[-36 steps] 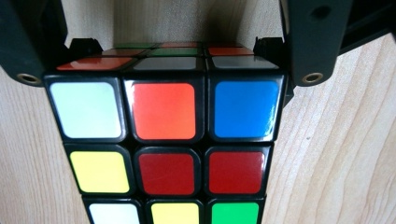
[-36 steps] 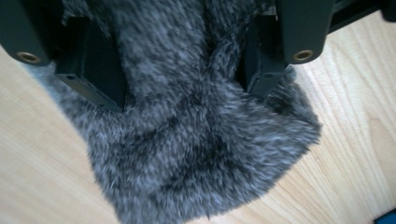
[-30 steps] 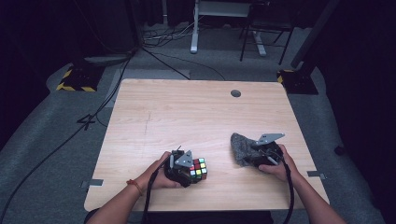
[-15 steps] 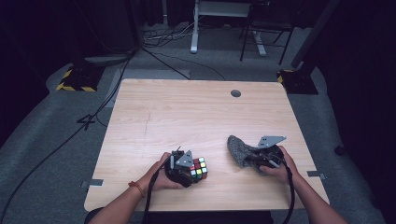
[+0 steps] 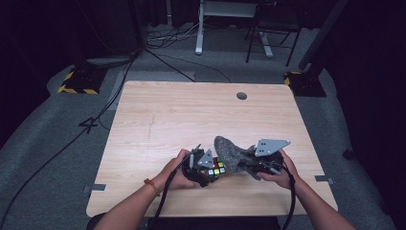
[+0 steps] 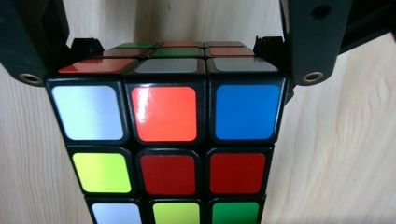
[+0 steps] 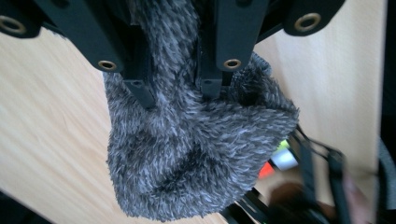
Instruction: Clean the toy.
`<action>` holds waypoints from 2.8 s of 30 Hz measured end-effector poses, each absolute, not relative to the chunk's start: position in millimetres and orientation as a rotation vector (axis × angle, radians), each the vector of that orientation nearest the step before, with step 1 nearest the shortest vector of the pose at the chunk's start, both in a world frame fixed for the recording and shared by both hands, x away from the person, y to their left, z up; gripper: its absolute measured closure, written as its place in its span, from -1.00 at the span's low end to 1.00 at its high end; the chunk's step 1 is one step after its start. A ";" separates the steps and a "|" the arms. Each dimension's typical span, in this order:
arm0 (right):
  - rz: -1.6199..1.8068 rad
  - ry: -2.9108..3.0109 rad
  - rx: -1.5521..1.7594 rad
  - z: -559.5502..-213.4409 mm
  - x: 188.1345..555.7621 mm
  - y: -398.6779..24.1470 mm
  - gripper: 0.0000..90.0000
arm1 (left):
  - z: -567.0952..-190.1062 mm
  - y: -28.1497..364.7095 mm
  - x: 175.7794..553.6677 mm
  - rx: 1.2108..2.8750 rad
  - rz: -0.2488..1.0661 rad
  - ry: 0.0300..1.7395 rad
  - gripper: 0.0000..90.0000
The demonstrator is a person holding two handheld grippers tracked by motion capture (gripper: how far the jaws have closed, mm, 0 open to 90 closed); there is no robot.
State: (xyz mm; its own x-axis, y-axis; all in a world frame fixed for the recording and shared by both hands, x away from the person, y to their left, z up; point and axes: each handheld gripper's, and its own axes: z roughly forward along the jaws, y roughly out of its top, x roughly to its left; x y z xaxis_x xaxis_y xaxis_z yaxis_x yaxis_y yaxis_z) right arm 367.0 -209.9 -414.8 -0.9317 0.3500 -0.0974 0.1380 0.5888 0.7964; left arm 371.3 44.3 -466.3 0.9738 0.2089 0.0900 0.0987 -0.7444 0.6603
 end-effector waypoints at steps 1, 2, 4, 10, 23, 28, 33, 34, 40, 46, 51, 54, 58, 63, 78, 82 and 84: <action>1.261 2.585 0.385 -411.5 365.8 -205.5 0.63 | -464.5 41.4 372.8 2.409 0.206 0.209 -0.25; 1.266 2.582 0.372 -409.0 364.6 -201.2 0.63 | -463.0 38.6 373.2 2.416 0.209 0.205 -0.25; 1.262 2.599 0.339 -406.2 362.5 -192.5 0.63 | -460.1 33.9 374.5 2.399 0.212 0.195 -0.25; 1.176 2.623 0.283 -406.4 361.1 -173.9 0.63 | -460.2 32.6 376.9 2.407 0.217 0.211 -0.24; 1.100 2.625 0.423 -428.0 376.1 -195.7 0.64 | -458.0 55.9 376.3 2.372 0.209 0.251 -0.24; 1.178 2.633 0.435 -435.6 375.8 -197.8 0.64 | -457.4 50.0 375.2 2.375 0.227 0.228 -0.24; 1.131 2.572 0.388 -427.7 367.2 -184.6 0.64 | -456.2 45.6 377.6 2.368 0.267 0.262 -0.24; 1.128 2.557 0.387 -426.9 367.1 -184.3 0.64 | -456.3 44.6 377.8 2.379 0.286 0.258 -0.25; 1.184 2.518 0.384 -417.2 366.0 -191.1 0.64 | -460.2 39.0 379.2 2.412 0.285 0.265 -0.25; 1.213 2.545 0.333 -412.8 360.4 -180.4 0.63 | -461.6 24.7 376.8 2.420 0.273 0.221 -0.25; 1.167 2.547 0.315 -413.1 359.9 -174.5 0.62 | -461.7 25.5 378.4 2.420 0.267 0.234 -0.24; 1.176 2.541 0.358 -414.6 365.3 -182.8 0.62 | -460.0 27.8 377.8 2.422 0.276 0.239 -0.24; 1.149 2.535 0.438 -421.7 372.2 -198.7 0.63 | -456.2 34.8 378.7 2.389 0.268 0.254 -0.24; 1.154 2.570 0.509 -435.1 380.4 -208.3 0.63 | -447.8 41.6 377.2 2.329 0.254 0.253 -0.24; 1.335 2.558 0.404 -428.9 370.0 -200.2 0.64 | -454.5 32.1 374.3 2.383 0.281 0.205 -0.26; 1.371 2.548 0.383 -425.2 366.3 -196.9 0.64 | -454.2 31.4 375.0 2.366 0.282 0.207 -0.26; 1.398 2.545 0.382 -422.9 367.2 -196.0 0.64 | -453.5 30.5 376.6 2.367 0.274 0.213 -0.27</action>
State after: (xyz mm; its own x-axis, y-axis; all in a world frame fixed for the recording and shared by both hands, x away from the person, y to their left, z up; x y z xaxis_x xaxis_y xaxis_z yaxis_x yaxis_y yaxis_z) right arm 367.2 -196.0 -422.9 -0.9437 0.3251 -0.0606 0.1233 0.5160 0.8477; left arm 376.6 30.5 -453.5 0.9635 0.2305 0.1360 0.0742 -0.7184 0.6916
